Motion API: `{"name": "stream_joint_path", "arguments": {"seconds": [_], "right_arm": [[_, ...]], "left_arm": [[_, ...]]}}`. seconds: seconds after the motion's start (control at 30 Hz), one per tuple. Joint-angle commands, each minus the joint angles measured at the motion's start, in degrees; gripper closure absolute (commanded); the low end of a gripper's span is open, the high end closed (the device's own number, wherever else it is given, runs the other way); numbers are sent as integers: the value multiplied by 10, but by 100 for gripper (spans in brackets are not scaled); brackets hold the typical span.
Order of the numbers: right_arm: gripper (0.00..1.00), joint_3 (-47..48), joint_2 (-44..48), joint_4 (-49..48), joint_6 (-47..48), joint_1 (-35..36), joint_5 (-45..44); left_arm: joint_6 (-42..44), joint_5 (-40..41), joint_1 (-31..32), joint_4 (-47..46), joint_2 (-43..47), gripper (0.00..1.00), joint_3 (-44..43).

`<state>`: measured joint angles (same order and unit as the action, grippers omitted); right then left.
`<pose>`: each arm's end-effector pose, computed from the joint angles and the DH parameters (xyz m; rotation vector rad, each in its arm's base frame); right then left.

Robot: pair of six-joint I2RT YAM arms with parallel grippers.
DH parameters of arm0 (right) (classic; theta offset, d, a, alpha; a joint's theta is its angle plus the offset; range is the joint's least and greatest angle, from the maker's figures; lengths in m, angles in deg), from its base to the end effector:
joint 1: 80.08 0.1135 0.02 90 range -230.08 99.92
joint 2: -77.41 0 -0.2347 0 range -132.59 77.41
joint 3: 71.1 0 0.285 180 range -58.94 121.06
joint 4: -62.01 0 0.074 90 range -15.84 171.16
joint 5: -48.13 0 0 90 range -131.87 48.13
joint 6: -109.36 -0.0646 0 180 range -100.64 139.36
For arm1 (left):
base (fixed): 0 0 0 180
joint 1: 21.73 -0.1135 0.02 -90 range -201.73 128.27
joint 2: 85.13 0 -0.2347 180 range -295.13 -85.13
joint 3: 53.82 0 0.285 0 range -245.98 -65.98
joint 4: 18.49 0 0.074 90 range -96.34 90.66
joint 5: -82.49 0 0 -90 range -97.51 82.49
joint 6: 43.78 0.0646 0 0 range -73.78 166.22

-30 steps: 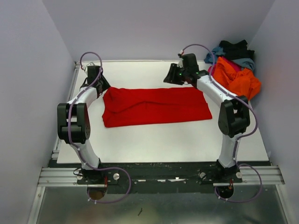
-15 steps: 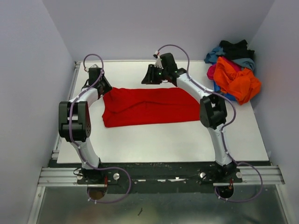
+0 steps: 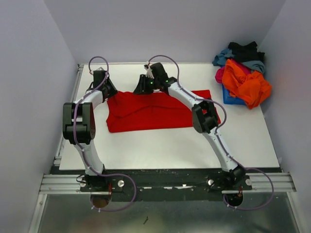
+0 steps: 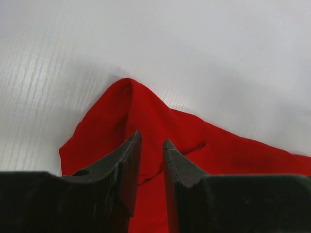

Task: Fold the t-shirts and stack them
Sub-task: Fold the other side of the tshirt into a rectangle

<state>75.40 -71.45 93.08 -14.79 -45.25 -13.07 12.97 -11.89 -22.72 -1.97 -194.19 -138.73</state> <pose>0.4868 0.3766 0.1512 -0.3339 2.3152 1.1964 0.4617 0.0030 0.1285 -0.6404 2.2167 -0.3791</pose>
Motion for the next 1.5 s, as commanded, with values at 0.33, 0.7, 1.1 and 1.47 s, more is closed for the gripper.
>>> {"name": "stream_joint_path", "arguments": {"seconds": [0.33, 0.7, 1.1, 1.47], "right_arm": [[57, 43, -63, -19, -29, 4, -9], [59, 9, -56, -9, -24, 18, -6], [49, -43, -15, 3, -6, 23, -44], [48, -2, -7, 16, 7, 18, -74]], "left_arm": [[31, 24, -3, 53, -48, 81, -43], [36, 31, -5, 57, -57, 95, -50], [41, 32, -7, 59, -53, 100, -48], [44, 35, -7, 60, -52, 100, -47]]}}
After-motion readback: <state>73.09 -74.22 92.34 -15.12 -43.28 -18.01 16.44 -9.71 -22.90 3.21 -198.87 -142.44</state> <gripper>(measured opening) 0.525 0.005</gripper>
